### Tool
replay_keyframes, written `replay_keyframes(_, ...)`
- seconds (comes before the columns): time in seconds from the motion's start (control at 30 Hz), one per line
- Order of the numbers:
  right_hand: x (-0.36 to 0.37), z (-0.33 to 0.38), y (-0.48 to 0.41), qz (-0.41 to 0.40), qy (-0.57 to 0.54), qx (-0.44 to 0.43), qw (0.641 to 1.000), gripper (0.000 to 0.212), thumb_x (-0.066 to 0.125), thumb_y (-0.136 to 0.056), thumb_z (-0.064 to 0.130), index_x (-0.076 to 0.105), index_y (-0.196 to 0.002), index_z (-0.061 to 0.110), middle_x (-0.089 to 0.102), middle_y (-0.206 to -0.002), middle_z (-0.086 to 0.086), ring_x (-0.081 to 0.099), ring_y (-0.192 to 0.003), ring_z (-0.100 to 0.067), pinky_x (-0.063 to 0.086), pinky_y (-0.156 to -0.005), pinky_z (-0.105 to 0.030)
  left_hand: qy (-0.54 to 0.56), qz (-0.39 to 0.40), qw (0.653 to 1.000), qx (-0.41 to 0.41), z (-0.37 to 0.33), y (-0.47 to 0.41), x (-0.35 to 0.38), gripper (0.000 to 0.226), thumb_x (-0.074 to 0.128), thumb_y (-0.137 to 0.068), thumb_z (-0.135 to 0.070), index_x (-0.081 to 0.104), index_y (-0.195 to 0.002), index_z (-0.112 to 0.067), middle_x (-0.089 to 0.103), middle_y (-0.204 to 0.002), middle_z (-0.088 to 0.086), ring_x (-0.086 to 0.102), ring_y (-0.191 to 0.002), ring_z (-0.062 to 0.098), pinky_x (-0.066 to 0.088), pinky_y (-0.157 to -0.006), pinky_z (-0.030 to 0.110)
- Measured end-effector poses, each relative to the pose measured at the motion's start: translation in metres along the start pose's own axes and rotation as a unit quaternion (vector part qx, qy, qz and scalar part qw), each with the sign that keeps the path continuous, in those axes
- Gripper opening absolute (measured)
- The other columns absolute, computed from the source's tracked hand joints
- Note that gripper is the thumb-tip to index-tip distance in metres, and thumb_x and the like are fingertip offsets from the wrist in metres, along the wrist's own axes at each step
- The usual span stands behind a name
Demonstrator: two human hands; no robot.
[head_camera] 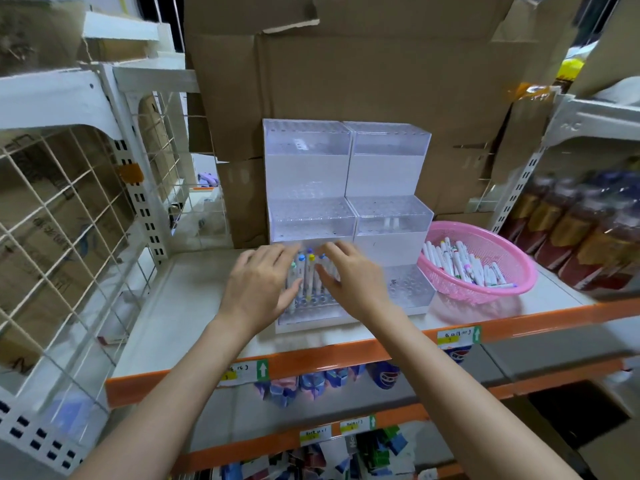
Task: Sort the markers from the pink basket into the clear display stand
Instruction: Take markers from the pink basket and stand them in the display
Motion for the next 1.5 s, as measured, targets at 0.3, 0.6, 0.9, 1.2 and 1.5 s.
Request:
replay_keyframes(0.3,-0.028,-0.079,0.021,0.036,0.125,0.080,0.988,0.034,0.062,-0.087,0.037,0.062,-0.115,0.016,0.064,-0.108,-0.006,0.059,-0.099,-0.031,0.048,-0.072,-0.040,0.034,0.055,0.996,0.058,-0.072,-0.057,0.029,0.051,0.039,-0.085,-0.048,0.063,-0.117,-0.015,0.065,-0.104,0.004,0.062,-0.095,0.024,0.047,-0.081,0.035)
replay_keyframes(0.6,-0.065,-0.180,0.057,0.091,0.191,0.161,0.964,0.038,0.046,-0.091,0.043,0.059,-0.111,0.014,0.060,-0.104,-0.007,0.057,-0.094,-0.032,0.039,-0.068,-0.037,0.102,0.092,0.984,0.110,-0.170,-0.106,0.073,0.049,0.038,-0.082,-0.047,0.065,-0.109,-0.015,0.065,-0.101,0.005,0.063,-0.091,0.026,0.049,-0.075,0.037)
replay_keyframes(0.9,-0.095,-0.284,0.068,0.152,0.170,0.216,0.950,0.043,0.044,-0.096,0.044,0.046,-0.132,0.020,0.052,-0.125,-0.003,0.052,-0.113,-0.027,0.042,-0.081,-0.037,0.132,0.150,0.972,0.124,-0.249,-0.166,0.138,0.048,0.035,-0.084,-0.046,0.064,-0.105,-0.013,0.063,-0.099,0.005,0.060,-0.090,0.027,0.051,-0.071,0.039)
replay_keyframes(1.2,-0.078,-0.341,0.039,0.206,0.146,0.204,0.946,0.045,0.052,-0.092,0.043,0.048,-0.128,0.016,0.053,-0.122,-0.008,0.052,-0.114,-0.028,0.043,-0.083,-0.037,0.080,0.216,0.973,0.012,-0.265,-0.206,0.191,0.040,0.048,-0.093,-0.044,0.051,-0.120,-0.015,0.054,-0.117,0.008,0.049,-0.107,0.025,0.041,-0.082,0.036)
replay_keyframes(1.5,-0.057,-0.365,0.025,0.269,0.138,0.184,0.935,0.026,0.047,-0.095,0.034,0.057,-0.106,0.012,0.063,-0.103,-0.008,0.059,-0.097,-0.028,0.044,-0.070,-0.033,0.133,0.238,0.957,-0.098,-0.251,-0.208,0.214,0.049,0.056,-0.090,-0.046,0.054,-0.123,-0.010,0.056,-0.122,0.008,0.049,-0.110,0.022,0.041,-0.091,0.033)
Point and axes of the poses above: each hand's wrist, its own y-axis away from the middle knuckle, its own x-axis out of the palm, z = x × y, the point moved 4 cm from there along -y, towards the middle knuckle
